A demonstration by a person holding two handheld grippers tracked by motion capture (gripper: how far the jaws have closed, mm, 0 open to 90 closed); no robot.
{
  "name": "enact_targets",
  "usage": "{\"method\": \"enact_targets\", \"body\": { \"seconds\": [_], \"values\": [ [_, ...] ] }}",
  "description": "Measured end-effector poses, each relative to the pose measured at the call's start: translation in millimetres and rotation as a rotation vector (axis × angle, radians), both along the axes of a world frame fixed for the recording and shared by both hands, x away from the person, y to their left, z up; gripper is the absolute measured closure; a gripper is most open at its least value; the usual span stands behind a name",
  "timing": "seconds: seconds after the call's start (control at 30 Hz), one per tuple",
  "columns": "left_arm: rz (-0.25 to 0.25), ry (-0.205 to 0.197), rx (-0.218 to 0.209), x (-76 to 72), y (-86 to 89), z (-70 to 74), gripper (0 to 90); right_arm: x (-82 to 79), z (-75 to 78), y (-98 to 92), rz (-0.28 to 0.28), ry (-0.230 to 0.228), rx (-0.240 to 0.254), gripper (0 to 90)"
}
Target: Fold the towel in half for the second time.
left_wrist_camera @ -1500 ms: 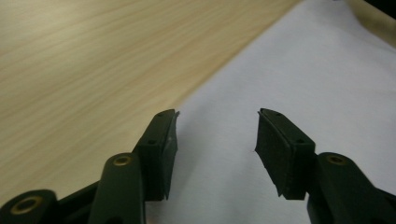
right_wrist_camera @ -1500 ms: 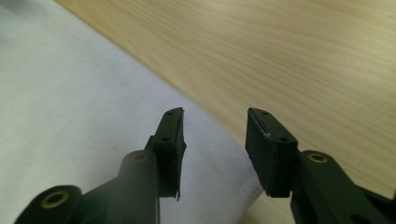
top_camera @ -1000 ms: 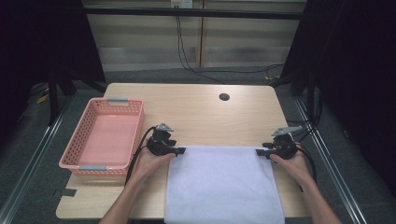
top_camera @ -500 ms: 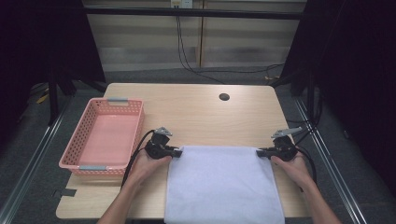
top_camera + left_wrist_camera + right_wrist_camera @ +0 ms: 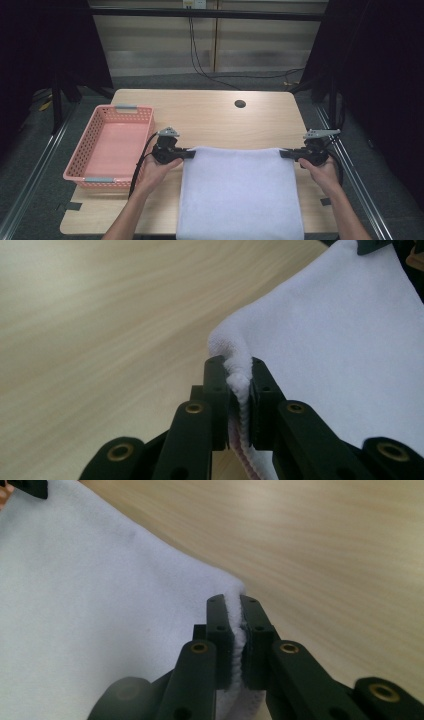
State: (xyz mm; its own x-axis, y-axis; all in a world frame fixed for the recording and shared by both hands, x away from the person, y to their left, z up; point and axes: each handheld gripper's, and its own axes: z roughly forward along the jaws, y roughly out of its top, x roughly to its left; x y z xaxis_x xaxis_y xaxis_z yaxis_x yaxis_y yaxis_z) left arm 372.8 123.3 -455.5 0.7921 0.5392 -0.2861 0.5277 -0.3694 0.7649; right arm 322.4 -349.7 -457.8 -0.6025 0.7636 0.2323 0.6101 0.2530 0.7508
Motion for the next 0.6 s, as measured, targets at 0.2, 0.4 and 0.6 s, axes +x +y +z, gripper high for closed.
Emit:
{"method": "enact_targets", "body": {
  "seconds": [0.2, 0.4, 0.6],
  "values": [
    [0.021, -0.056, -0.024, 14.0, 0.1, 31.9, 82.0, 9.3, 29.6, -7.6, -0.014, -0.08, 0.036, 85.6],
    [0.054, -0.088, -0.036, 39.2, -0.1, 48.0, 82.1, 30.3, 54.2, -11.4, -0.035, -0.134, 0.046, 85.6],
    [0.088, -0.139, -0.054, 65.6, -3.5, 70.2, 82.3, 62.7, 71.5, -8.6, -0.06, -0.144, 0.014, 85.7]
  ]
}}
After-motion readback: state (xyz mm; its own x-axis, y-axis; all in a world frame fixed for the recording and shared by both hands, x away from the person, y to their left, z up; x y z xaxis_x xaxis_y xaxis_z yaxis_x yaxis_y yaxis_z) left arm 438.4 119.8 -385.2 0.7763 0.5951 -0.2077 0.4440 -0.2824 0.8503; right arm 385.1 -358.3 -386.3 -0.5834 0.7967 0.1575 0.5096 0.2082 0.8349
